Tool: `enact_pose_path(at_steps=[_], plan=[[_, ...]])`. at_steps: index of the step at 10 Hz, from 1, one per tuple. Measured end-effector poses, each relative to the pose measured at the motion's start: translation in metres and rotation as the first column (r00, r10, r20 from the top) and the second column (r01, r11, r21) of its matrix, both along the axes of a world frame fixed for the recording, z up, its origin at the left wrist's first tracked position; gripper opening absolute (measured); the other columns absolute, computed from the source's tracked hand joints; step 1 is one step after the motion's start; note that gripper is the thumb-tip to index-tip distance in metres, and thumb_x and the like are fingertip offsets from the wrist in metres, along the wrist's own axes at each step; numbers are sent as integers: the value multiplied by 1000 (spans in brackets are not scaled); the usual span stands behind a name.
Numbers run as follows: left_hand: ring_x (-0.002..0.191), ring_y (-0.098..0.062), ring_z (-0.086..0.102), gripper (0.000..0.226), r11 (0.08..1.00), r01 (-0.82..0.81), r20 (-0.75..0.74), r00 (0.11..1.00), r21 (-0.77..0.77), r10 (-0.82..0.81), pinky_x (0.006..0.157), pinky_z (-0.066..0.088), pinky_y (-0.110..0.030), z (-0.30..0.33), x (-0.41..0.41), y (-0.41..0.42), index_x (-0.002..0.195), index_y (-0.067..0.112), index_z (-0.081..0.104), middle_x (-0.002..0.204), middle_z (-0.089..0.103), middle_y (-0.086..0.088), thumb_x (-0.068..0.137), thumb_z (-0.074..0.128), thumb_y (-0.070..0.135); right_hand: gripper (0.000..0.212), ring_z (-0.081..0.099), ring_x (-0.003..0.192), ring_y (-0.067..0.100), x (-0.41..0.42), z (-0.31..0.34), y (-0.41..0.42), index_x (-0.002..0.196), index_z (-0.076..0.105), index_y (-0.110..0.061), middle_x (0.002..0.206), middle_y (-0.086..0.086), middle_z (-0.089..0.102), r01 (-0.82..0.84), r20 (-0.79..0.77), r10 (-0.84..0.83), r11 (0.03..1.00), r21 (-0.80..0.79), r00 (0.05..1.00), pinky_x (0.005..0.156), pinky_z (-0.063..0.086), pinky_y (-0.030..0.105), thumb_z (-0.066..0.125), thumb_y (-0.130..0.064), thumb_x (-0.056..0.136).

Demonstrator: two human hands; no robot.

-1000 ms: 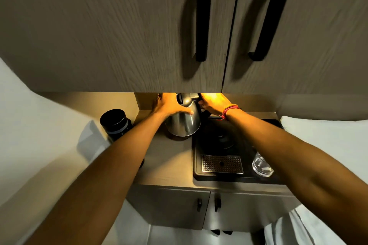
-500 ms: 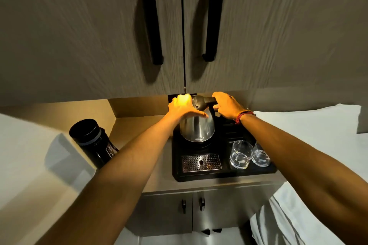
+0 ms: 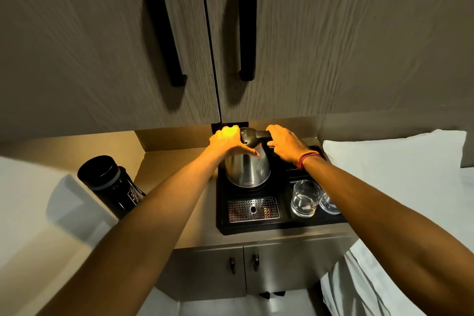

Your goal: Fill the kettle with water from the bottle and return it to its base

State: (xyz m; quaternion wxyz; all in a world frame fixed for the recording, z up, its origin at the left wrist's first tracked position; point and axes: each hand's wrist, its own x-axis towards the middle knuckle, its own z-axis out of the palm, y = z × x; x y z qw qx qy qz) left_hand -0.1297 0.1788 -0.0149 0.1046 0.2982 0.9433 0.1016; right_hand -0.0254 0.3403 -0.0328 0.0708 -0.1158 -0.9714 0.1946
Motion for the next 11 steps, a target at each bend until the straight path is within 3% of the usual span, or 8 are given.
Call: enact_pose_path(at_steps=[2,3,4,5,6,8,10,11], plan=[[126,-36,52,111,996,10,-60,998,91,-4,101,49,-53,-18,3,1,140,13,45,134,54,-15,56,77,79,37,53,118,32,2,-19,10,129,46,-10,130,12,52,5,-3,-5,1000,15,1000,94,49,46,52,-12,93],[130,-36,50,111,995,15,-91,996,103,-6,108,40,-58,-25,6,-2,144,12,39,140,52,-14,63,72,80,64,29,146,26,2,-24,10,151,20,-13,158,7,28,44,4,-44,999,-5,999,115,36,44,49,-24,95],[142,-33,39,113,990,41,-176,984,136,-16,116,28,-60,-35,14,-6,151,8,30,153,43,-13,71,65,80,74,9,153,21,5,-28,7,154,7,-11,165,6,8,103,-35,-102,995,8,994,121,20,39,46,-33,95],[156,-28,12,109,984,87,-343,939,153,-30,124,12,-56,-54,36,-13,160,7,10,168,16,-13,85,51,74,77,2,153,24,20,-40,3,154,5,-4,164,13,3,119,-74,-111,987,113,991,125,13,38,43,-36,95],[157,-27,5,103,985,77,-383,923,155,-12,125,9,-54,-63,46,-20,160,7,4,169,8,-12,91,44,71,77,2,153,26,26,-44,1,153,5,-2,164,16,3,107,-81,-94,981,164,992,125,12,38,44,-32,94],[157,-25,4,93,995,24,-374,927,98,14,126,7,-52,-58,58,-24,160,7,0,170,7,-10,97,36,65,89,4,152,27,30,-44,-10,154,5,-5,164,14,0,142,-93,-143,990,-19,985,123,13,36,52,-5,79],[157,-25,0,91,1000,9,-241,970,-19,-14,125,3,-55,-32,62,-26,160,8,-2,170,1,-9,98,34,64,92,-1,153,28,35,-20,-11,154,4,-3,164,16,-2,82,46,-85,994,69,995,126,7,39,56,-9,78],[157,-25,-1,92,998,34,-251,967,-53,-46,124,2,-55,-10,65,-28,161,9,-1,170,1,-8,98,36,65,95,-3,153,29,41,2,-19,154,1,-3,164,16,-5,38,108,-63,976,216,992,126,8,42,60,-24,82]])
